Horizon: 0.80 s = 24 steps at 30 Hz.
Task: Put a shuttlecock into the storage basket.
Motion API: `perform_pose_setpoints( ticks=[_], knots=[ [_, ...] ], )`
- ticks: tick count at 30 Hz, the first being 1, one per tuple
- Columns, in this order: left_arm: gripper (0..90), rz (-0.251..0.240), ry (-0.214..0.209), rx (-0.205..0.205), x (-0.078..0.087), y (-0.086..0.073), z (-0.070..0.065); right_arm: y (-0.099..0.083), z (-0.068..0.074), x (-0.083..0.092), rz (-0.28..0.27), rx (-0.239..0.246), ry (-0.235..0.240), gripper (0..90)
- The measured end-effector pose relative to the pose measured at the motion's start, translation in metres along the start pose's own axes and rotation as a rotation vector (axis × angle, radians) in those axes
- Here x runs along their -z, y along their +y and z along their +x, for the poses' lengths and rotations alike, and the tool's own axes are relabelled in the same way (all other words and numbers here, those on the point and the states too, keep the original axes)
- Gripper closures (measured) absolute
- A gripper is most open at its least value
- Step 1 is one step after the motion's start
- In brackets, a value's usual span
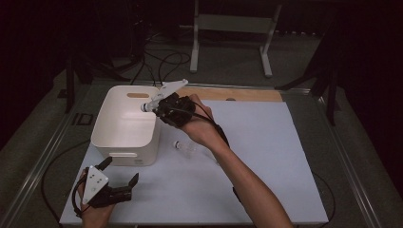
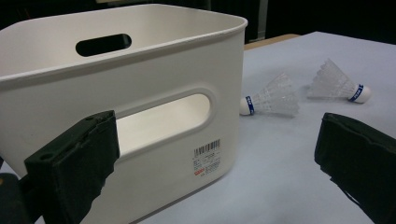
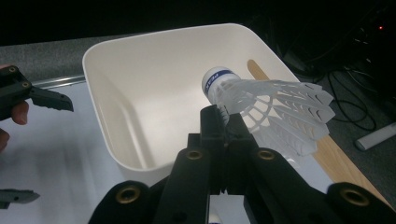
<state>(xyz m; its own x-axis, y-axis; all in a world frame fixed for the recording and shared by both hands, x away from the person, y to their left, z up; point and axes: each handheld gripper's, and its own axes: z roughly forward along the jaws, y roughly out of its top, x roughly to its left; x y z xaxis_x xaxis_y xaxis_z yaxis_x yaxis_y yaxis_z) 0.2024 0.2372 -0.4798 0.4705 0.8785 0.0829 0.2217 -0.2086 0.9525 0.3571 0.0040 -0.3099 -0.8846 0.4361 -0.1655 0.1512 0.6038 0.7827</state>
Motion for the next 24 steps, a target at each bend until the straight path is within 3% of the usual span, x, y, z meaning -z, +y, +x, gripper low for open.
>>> perform_pose_setpoints(
  ticks=[15,17,18,19,20,21,22,24],
  knots=[
    [0.4,0.003,-0.001,-0.002,-0.001,0.000,0.000,0.013,0.013,-0.017,-0.014,0.019,0.037,88.3],
    [0.4,0.002,-0.001,-0.005,-0.001,0.000,-0.001,0.014,0.014,-0.019,-0.033,0.015,0.050,72.9],
    [0.4,0.002,-0.001,-0.005,-0.001,0.000,-0.001,0.014,0.014,-0.019,-0.033,0.015,0.050,72.9],
    [0.4,0.004,0.000,-0.009,0.000,0.000,-0.001,0.014,0.015,-0.020,-0.047,0.006,0.047,62.3],
    [0.4,0.004,0.000,-0.009,0.000,0.000,-0.001,0.014,0.015,-0.020,-0.047,0.006,0.047,62.3],
    [0.4,0.004,0.000,-0.006,0.000,-0.001,0.000,0.014,0.013,-0.019,-0.071,-0.015,0.044,49.1],
    [0.4,0.003,0.001,-0.005,0.000,-0.001,0.000,0.013,0.009,-0.016,-0.080,-0.035,0.047,42.6],
    [0.4,0.002,0.001,-0.005,0.000,-0.001,0.000,0.012,0.006,-0.013,-0.079,-0.056,0.025,36.7]
  ],
)
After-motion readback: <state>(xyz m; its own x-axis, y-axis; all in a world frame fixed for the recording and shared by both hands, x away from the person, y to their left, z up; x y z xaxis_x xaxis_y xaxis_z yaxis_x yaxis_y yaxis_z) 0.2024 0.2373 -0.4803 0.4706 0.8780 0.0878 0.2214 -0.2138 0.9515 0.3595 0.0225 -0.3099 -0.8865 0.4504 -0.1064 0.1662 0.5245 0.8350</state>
